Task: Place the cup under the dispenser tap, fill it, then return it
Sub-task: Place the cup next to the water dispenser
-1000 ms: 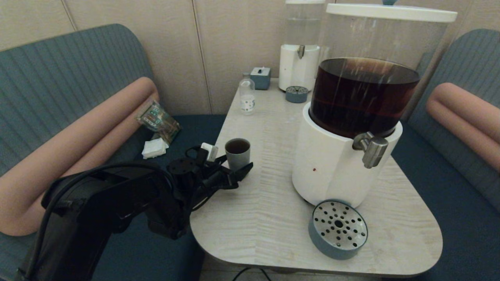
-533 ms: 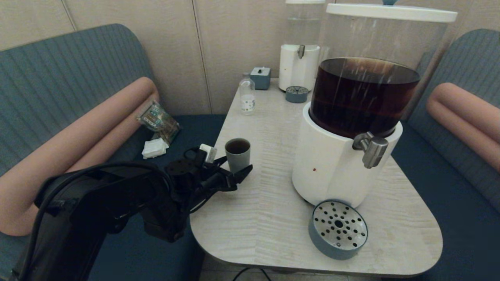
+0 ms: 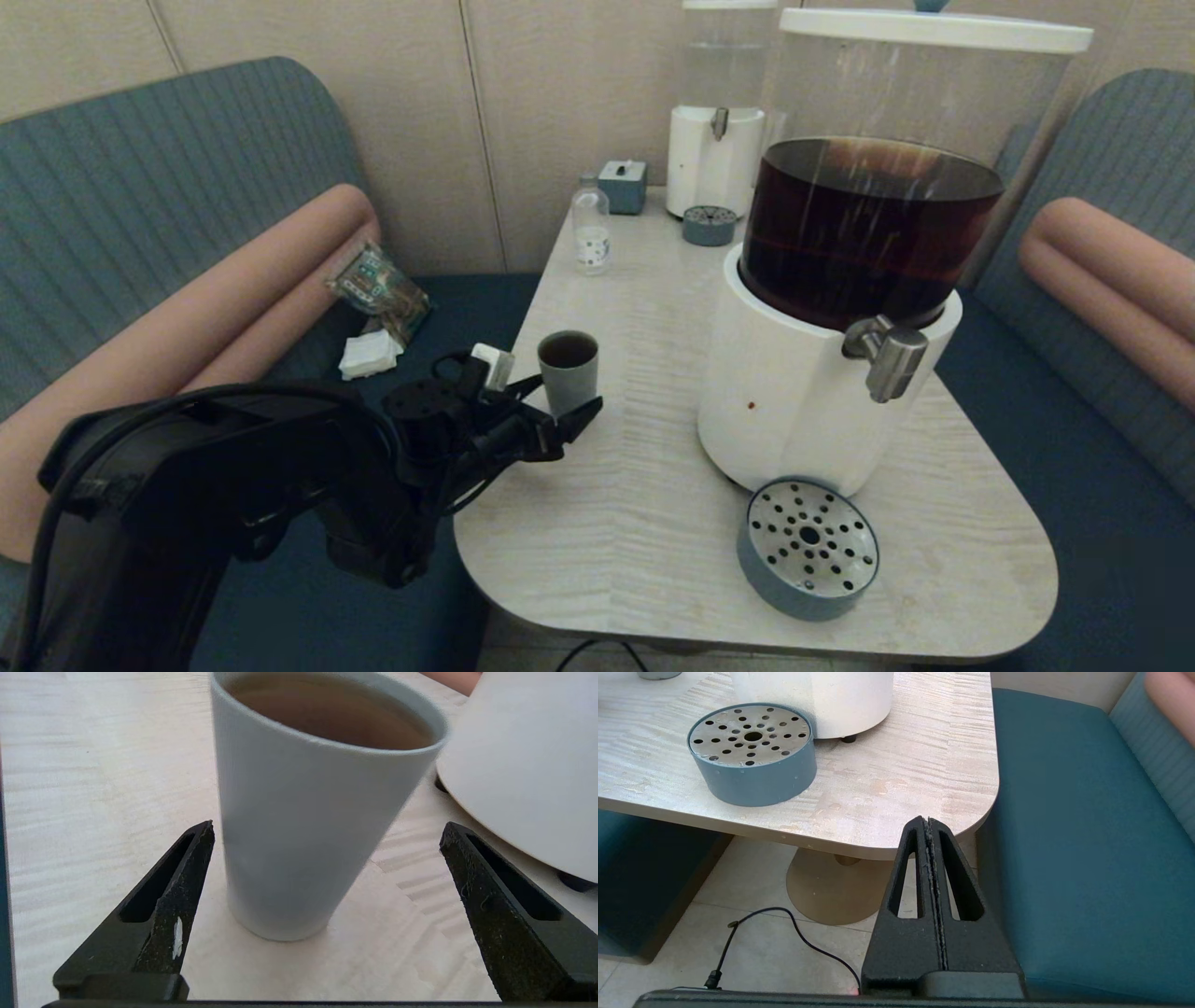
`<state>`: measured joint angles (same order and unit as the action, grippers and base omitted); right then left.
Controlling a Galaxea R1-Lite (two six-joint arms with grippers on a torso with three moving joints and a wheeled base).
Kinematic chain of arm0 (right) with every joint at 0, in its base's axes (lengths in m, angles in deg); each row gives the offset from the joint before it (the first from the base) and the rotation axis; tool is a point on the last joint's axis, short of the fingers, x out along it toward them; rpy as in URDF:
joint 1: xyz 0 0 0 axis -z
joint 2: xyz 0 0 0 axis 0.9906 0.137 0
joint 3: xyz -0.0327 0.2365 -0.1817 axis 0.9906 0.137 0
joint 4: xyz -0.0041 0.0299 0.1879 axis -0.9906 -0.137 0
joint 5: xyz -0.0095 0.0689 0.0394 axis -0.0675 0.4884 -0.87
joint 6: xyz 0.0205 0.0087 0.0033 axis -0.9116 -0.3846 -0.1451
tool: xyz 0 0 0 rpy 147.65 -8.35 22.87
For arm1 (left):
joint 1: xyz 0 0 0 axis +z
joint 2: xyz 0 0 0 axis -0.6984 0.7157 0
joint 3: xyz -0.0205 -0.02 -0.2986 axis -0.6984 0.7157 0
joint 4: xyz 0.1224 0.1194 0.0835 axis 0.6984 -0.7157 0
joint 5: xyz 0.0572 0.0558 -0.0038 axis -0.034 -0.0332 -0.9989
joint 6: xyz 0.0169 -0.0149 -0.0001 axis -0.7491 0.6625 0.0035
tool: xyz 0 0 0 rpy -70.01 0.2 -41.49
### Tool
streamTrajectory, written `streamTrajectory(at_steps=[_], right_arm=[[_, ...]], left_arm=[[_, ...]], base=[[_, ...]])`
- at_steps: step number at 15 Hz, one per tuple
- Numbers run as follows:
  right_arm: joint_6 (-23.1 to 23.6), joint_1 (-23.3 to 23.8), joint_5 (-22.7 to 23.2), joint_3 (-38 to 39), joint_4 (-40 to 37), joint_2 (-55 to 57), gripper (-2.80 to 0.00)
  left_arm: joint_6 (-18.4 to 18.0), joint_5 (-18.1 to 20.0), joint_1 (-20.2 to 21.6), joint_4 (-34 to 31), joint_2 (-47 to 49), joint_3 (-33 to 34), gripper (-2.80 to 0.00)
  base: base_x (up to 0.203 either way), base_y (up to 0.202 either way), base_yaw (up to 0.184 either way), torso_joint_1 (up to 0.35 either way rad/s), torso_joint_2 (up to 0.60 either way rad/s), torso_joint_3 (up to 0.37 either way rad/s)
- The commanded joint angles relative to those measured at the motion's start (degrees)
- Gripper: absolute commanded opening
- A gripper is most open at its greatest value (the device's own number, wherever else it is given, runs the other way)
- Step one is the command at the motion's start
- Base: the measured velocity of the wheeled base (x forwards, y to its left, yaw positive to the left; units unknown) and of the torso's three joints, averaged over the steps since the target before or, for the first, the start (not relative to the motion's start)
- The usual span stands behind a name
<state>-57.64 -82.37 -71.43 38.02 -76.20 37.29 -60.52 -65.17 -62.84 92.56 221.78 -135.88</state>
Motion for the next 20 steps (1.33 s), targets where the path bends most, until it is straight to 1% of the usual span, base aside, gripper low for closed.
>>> streamTrajectory(at_steps=[1, 14, 20], right_arm=[[0.09, -0.02, 0.04, 0.02, 0.0, -0.02, -2.8], [0.09, -0.02, 0.04, 0.02, 0.0, -0.02, -2.8], [0.09, -0.02, 0.04, -0.04, 0.0, -0.02, -2.8]], left_arm=[[0.08, 0.13, 0.0, 0.49, -1.44, 1.13, 0.0], [-0.27, 0.39, -0.04, 0.49, -9.22, 11.53, 0.0], [-0.5, 0.19, 0.08, 0.49, -16.24, 20.03, 0.0]], base=[[0.0, 0.0, 0.0, 0.0, 0.0, 0.0], [0.0, 0.0, 0.0, 0.0, 0.0, 0.0], [0.0, 0.0, 0.0, 0.0, 0.0, 0.0]])
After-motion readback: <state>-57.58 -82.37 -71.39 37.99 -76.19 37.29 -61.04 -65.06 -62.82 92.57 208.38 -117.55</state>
